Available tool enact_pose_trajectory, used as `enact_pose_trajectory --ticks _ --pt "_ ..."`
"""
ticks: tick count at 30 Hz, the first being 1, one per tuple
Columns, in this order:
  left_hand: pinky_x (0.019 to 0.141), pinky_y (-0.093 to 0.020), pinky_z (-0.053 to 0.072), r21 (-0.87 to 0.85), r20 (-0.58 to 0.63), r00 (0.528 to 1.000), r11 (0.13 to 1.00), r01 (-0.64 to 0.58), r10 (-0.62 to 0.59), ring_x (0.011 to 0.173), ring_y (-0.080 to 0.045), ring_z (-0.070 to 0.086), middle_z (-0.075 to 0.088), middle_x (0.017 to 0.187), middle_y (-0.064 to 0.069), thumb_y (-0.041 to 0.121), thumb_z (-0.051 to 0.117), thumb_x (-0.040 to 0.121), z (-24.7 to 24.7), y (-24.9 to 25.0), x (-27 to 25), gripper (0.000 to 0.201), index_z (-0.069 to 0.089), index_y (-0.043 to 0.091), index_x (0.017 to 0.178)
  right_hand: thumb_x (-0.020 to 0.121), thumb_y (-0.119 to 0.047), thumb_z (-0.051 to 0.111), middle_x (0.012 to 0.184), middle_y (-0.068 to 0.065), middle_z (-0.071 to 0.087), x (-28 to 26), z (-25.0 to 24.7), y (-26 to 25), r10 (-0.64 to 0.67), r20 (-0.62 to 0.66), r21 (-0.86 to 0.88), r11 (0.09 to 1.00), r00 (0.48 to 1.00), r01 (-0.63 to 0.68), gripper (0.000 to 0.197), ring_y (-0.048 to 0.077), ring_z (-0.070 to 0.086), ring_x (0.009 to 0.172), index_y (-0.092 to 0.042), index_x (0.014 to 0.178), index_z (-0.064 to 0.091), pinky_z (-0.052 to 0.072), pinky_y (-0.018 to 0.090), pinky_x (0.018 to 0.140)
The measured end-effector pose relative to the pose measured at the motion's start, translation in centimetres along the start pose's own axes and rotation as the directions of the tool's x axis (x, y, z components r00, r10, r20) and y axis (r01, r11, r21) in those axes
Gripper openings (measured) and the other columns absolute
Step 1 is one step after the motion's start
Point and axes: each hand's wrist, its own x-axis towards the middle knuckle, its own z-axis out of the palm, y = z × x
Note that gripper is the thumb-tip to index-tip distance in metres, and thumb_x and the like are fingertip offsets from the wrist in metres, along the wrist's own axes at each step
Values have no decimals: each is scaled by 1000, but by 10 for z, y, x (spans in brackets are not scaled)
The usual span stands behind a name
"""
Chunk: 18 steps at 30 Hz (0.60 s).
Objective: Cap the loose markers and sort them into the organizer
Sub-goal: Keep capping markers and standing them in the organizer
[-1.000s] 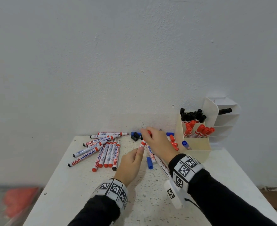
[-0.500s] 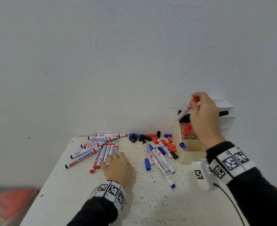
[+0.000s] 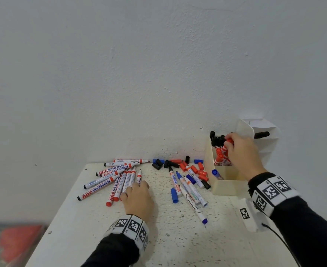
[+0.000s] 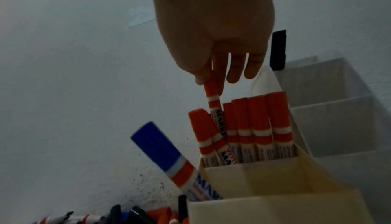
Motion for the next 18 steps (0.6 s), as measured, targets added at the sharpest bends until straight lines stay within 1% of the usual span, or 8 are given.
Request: enact_pose_trajectory --ticks 2,5,7,9,12,14,16,18 --pt "106 -36 34 -54 -21 999 998 -25 24 120 -20 44 44 132 -4 16 47 92 2 -2 2 35 45 19 127 97 -20 43 102 16 63 2 3 0 53 41 -31 998 998 -52 27 33 48 105 -9 117 58 41 46 91" --pt "103 -33 41 -128 -18 999 991 -30 28 118 -20 45 42 134 -8 11 51 90 3 -3 4 38 46 16 128 98 -20 40 110 11 65 4 9 3 25 59 -109 994 998 -19 30 31 45 107 -13 122 58 37 46 92" --pt "101 -31 43 -146 1 1000 989 -14 14 117 -20 47 44 132 -9 12 50 91 3 -3 5 40 43 15 130 98 -20 40 111 11 64 6 8 4 19 96 -82 997 995 -11 31 30 44 109 -17 125 56 38 48 94" --pt "94 -29 47 -139 16 1000 990 -10 12 110 -18 51 50 124 -7 14 49 92 2 -3 5 38 42 15 129 97 -21 43 107 10 65 10 6 2 15 115 -42 999 993 -10 30 29 46 108 -20 124 54 39 46 94" --pt "85 -26 49 -125 30 1000 992 3 0 102 -15 53 53 116 -4 16 49 92 0 -3 4 35 41 17 126 96 -25 45 98 8 65 14 7 0 1 126 65 998 992 -9 19 26 55 99 -25 114 52 42 45 93" --pt "83 -26 50 -123 33 999 992 17 -13 101 -15 53 53 116 -4 17 49 92 0 -2 3 35 41 17 126 98 -26 38 103 4 63 13 9 0 11 203 -2 1000 979 -10 23 24 50 106 -30 114 54 32 43 100" --pt "81 -26 49 -127 40 999 991 29 -24 100 -15 53 53 116 -3 17 49 92 -1 -1 2 35 40 17 126 100 -25 31 111 -1 60 10 11 -1 27 277 -127 992 961 8 31 24 39 115 -32 117 57 22 43 100" --pt "81 -27 49 -135 37 999 990 30 -25 101 -15 53 53 117 -3 18 49 92 -2 -1 2 35 41 17 126 99 -26 31 116 -2 58 7 10 -5 36 260 -159 987 965 6 32 24 35 119 -30 117 57 20 44 100"
